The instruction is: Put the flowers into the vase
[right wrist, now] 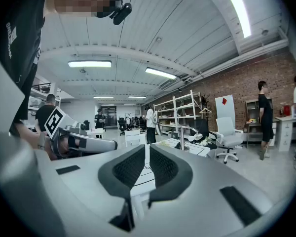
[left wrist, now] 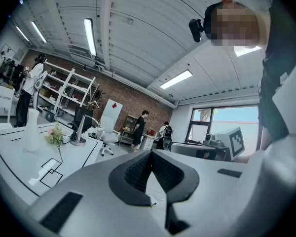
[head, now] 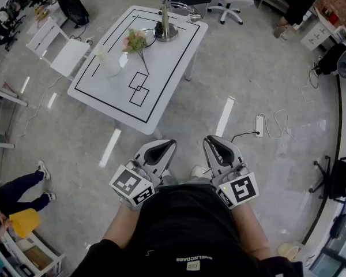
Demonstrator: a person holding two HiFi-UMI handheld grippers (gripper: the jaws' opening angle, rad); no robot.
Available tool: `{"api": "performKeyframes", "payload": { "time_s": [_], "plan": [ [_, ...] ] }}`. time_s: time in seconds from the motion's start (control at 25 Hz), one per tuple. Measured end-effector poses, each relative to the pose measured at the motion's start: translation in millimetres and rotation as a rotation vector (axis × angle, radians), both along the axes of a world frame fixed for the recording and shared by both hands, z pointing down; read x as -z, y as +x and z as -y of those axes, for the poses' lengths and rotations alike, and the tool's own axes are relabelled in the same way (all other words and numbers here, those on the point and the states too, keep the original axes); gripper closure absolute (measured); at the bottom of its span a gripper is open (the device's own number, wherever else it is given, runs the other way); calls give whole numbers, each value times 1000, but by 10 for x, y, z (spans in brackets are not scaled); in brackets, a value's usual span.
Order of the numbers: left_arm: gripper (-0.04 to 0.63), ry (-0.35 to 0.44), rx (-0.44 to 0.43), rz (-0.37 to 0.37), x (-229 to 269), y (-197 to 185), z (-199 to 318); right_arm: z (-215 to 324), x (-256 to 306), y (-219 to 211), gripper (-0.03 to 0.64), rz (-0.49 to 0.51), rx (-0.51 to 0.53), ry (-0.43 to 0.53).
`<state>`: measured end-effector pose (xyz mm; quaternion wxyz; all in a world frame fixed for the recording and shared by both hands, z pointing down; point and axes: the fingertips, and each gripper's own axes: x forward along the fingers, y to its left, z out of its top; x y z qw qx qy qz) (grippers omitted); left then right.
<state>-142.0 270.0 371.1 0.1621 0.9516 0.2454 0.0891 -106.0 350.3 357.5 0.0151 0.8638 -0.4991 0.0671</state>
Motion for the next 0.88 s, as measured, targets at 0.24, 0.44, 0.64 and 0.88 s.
{"api": "performKeyframes", "payload": {
  "time_s": [0.24, 0.44, 0.64, 0.88],
  "plan": [
    [591, -21, 1, 17, -52, 12, 140, 133, -39, 40, 578, 8, -6, -7],
    [591, -19, 1, 23, -89, -3, 273, 266, -53, 41, 578, 20, -15, -1],
    [591, -29, 6, 28, -116, -63, 511, 424, -42, 100, 578, 71, -47, 47],
    [591, -36, 17, 39, -213, -209, 898, 663, -104, 41, 578, 63, -71, 22]
  ]
}}
